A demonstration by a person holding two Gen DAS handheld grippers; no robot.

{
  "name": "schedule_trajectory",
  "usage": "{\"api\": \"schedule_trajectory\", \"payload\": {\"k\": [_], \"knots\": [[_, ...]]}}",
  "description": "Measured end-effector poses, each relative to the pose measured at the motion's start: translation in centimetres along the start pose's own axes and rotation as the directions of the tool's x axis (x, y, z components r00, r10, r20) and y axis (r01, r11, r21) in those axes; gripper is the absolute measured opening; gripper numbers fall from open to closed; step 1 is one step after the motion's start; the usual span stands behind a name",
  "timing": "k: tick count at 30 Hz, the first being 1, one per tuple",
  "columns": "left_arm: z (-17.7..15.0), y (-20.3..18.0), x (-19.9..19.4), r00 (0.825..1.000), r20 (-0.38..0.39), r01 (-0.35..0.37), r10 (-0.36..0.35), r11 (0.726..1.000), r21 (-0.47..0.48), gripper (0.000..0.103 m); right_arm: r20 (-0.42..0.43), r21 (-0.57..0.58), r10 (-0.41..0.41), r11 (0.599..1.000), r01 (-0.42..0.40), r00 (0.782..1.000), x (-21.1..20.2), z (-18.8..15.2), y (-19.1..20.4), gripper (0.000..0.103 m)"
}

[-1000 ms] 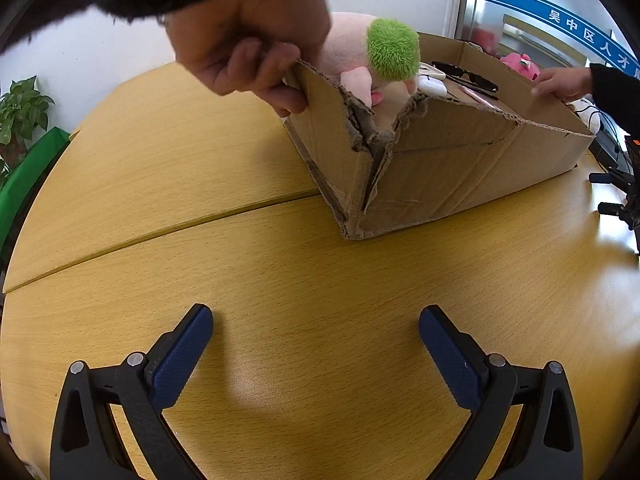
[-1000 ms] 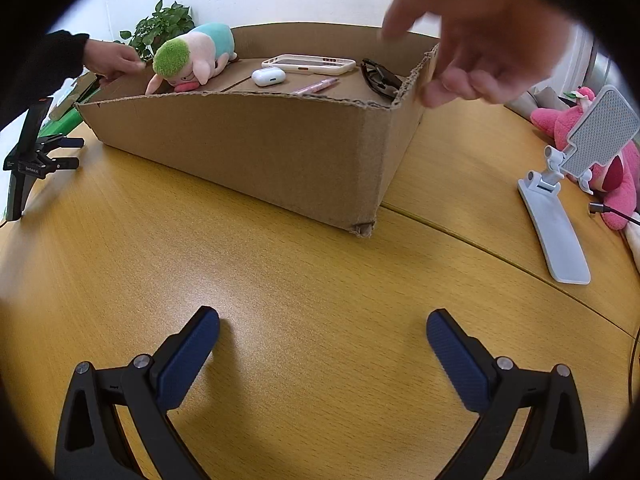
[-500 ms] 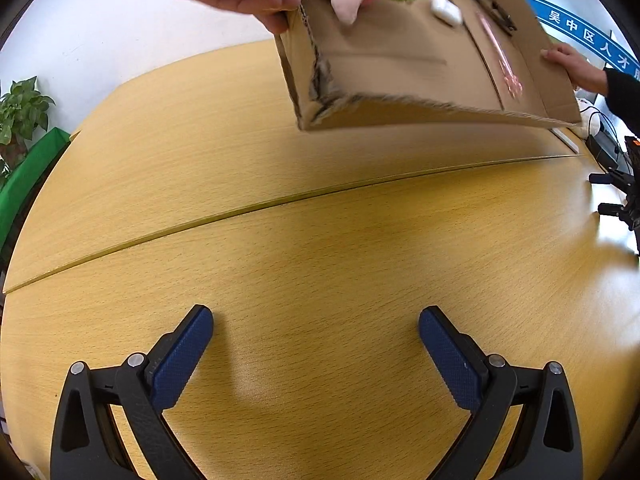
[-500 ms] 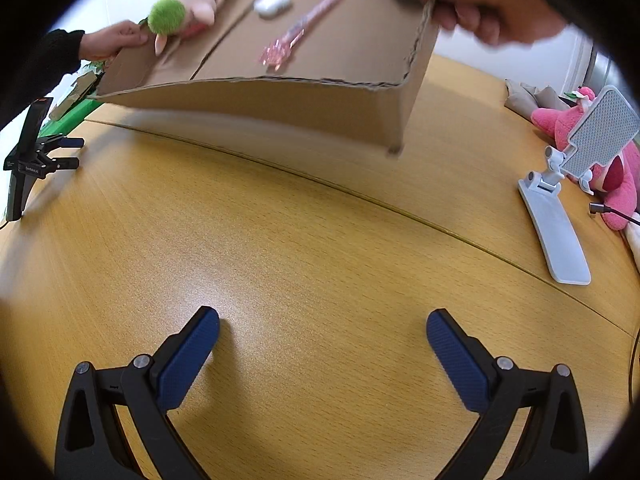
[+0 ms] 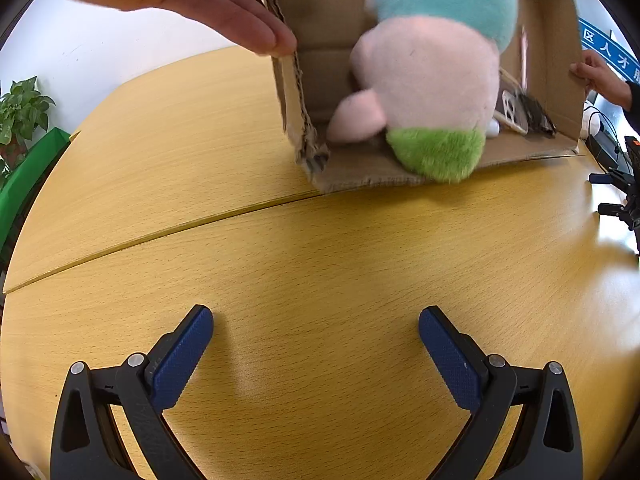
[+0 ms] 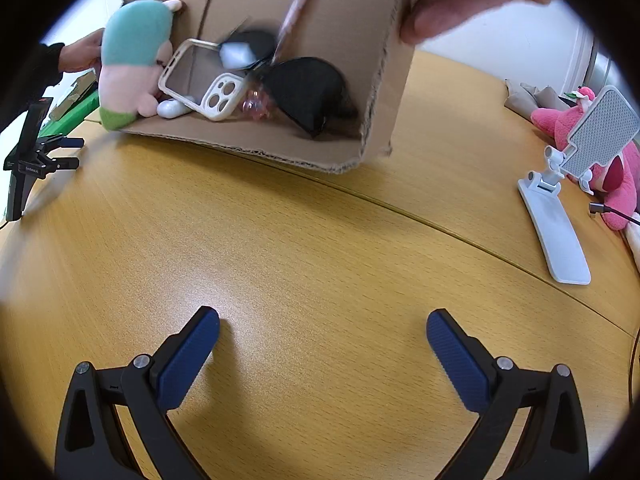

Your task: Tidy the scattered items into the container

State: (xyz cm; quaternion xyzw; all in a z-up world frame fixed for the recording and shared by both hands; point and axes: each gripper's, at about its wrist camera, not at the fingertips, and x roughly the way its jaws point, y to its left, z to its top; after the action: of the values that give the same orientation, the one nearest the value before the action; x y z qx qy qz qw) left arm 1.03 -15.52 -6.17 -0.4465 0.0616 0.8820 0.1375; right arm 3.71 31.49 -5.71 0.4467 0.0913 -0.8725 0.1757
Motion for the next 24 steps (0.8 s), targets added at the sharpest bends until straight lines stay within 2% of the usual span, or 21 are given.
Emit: {"api": "schedule_trajectory", "payload": {"k": [18, 24], "knots": [[0.0, -0.09, 0.16, 1.0, 0.0, 0.0, 0.0, 1.0, 0.002, 0.103, 0.001, 0.019, -0.013, 1.0, 0.013, 1.0, -0.02, -0.22, 0.02, 0.103], [0.02, -0.05, 0.32, 1.0, 0.0, 0.002, -0.002, 1.0, 0.004, 0.103, 0.001, 0.056, -0.04, 0.998, 0.04, 0.999, -0.23, -0.23, 0.1, 0.103]]}}
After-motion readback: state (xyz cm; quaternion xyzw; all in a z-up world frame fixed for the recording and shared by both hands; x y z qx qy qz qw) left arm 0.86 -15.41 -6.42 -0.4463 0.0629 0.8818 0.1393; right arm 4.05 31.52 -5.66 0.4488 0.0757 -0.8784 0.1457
